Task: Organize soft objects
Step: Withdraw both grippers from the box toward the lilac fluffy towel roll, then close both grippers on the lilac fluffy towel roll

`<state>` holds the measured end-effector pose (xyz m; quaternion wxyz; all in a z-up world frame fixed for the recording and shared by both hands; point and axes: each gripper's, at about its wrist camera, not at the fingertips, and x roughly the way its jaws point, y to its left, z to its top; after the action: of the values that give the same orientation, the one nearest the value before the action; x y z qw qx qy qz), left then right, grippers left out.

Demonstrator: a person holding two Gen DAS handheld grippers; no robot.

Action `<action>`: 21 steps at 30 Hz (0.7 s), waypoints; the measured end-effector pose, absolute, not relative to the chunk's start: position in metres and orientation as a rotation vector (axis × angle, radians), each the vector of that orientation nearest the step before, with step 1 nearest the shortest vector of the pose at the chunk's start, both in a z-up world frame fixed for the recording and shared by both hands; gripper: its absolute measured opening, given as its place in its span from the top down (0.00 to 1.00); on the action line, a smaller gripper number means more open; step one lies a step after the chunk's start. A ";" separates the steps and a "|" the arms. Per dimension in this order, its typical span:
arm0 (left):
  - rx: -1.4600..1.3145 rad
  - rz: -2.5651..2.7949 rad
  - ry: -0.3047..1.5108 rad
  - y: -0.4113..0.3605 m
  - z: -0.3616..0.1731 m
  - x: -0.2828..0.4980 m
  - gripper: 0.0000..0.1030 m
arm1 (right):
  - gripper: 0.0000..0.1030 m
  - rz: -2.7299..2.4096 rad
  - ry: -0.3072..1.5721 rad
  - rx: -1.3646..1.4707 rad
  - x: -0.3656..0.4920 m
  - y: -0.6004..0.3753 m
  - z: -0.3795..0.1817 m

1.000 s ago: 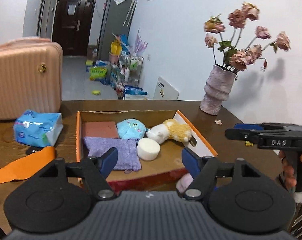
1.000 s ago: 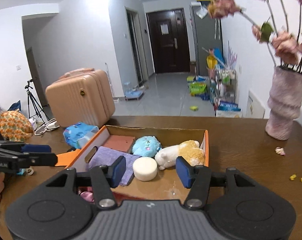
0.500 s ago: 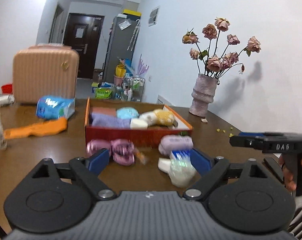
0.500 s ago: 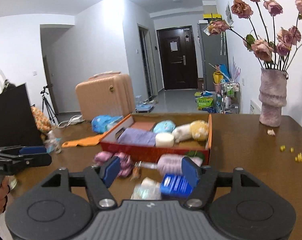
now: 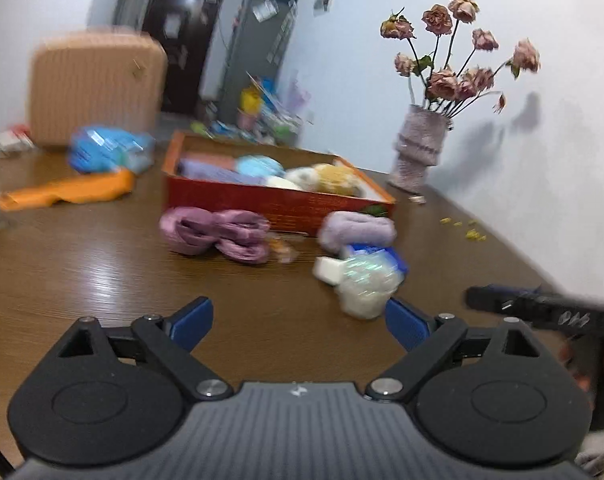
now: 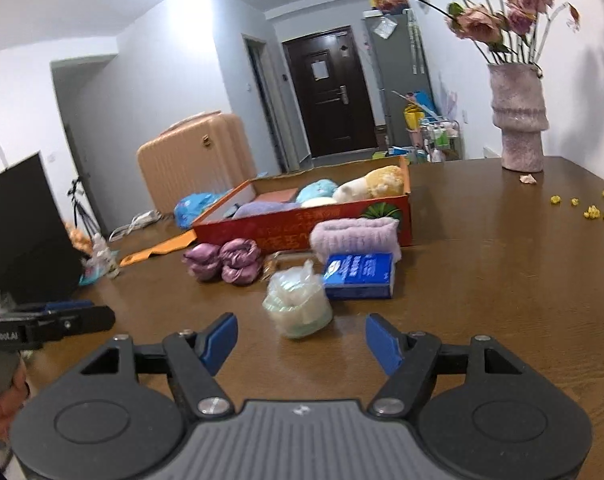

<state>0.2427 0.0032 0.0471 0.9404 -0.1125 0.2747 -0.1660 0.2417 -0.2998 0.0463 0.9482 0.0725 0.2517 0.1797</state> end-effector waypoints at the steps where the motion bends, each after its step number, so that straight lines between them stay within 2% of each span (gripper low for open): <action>1: -0.276 -0.378 0.578 0.000 0.047 0.258 0.08 | 0.32 0.360 0.511 0.159 0.250 -0.303 0.046; 4: -0.279 -0.436 0.583 -0.026 0.051 0.311 0.11 | 0.33 0.334 0.512 0.184 0.284 -0.311 0.049; 6: -0.238 -0.442 0.586 -0.046 0.051 0.348 0.21 | 0.36 0.316 0.511 0.207 0.312 -0.316 0.050; 8: -0.235 -0.458 0.624 -0.061 0.045 0.387 0.28 | 0.42 0.306 0.515 0.223 0.342 -0.320 0.051; 13: -0.240 -0.435 0.712 -0.082 0.022 0.456 0.34 | 0.48 0.270 0.580 0.262 0.414 -0.324 0.040; 14: -0.246 -0.441 0.722 -0.082 0.018 0.463 0.38 | 0.49 0.260 0.592 0.258 0.425 -0.324 0.037; 15: -0.259 -0.450 0.744 -0.083 0.013 0.470 0.49 | 0.53 0.246 0.614 0.259 0.435 -0.324 0.033; 16: -0.268 -0.458 0.770 -0.083 0.009 0.475 0.57 | 0.62 0.248 0.634 0.263 0.443 -0.324 0.028; 17: -0.287 -0.481 0.794 -0.082 0.005 0.479 0.70 | 0.67 0.261 0.644 0.266 0.447 -0.324 0.025; 18: -0.312 -0.511 0.801 -0.081 0.004 0.480 0.72 | 0.81 0.281 0.649 0.269 0.449 -0.323 0.022; 19: -0.314 -0.510 0.796 -0.081 0.005 0.479 0.75 | 0.91 0.301 0.653 0.273 0.451 -0.321 0.020; 21: -0.288 -0.499 0.755 -0.081 0.014 0.473 0.78 | 0.91 0.306 0.638 0.267 0.448 -0.317 0.023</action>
<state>0.4726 -0.0813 0.0143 0.8894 -0.1385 0.3634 -0.2402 0.4479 -0.3170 0.0232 0.9294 0.1304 0.3115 0.1492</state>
